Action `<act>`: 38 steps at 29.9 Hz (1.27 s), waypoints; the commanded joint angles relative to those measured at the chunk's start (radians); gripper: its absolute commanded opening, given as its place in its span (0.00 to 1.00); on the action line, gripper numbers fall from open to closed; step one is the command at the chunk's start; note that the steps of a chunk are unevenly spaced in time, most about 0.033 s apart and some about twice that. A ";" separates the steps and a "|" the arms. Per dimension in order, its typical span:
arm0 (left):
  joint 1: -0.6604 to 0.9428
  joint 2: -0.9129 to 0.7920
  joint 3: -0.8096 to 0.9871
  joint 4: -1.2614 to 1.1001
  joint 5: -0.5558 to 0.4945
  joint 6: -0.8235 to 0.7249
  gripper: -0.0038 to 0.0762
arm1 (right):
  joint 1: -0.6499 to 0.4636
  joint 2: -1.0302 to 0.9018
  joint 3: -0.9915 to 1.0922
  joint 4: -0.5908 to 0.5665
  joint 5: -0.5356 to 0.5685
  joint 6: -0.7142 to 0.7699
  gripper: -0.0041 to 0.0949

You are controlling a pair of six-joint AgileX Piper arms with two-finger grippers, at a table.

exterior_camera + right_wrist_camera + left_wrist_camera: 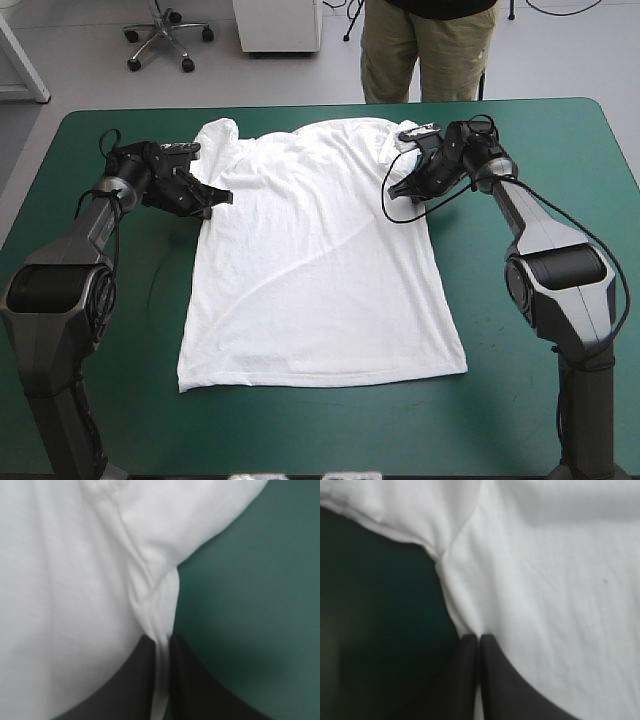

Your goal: Fold the cloth

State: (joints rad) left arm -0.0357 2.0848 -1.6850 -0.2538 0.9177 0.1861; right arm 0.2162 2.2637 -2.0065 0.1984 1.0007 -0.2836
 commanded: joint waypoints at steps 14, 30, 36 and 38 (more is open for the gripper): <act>-0.011 -0.157 -0.042 -0.019 -0.045 0.020 0.04 | 0.003 -0.238 -0.015 0.035 0.013 -0.023 0.03; 0.028 -0.539 -0.239 -0.017 0.002 0.080 0.04 | 0.003 -0.715 -0.015 0.009 0.015 -0.026 0.03; 0.028 -0.657 -0.243 -0.017 0.006 0.092 0.04 | 0.003 -0.857 -0.015 -0.055 0.041 -0.025 0.03; 0.028 -0.672 -0.243 -0.017 -0.007 0.095 0.04 | 0.003 -0.875 -0.015 -0.073 0.044 -0.018 0.03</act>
State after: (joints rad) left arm -0.0082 1.4678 -1.8985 -0.2537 0.9854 0.2759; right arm 0.2203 1.4463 -1.9932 0.1552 1.0988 -0.3017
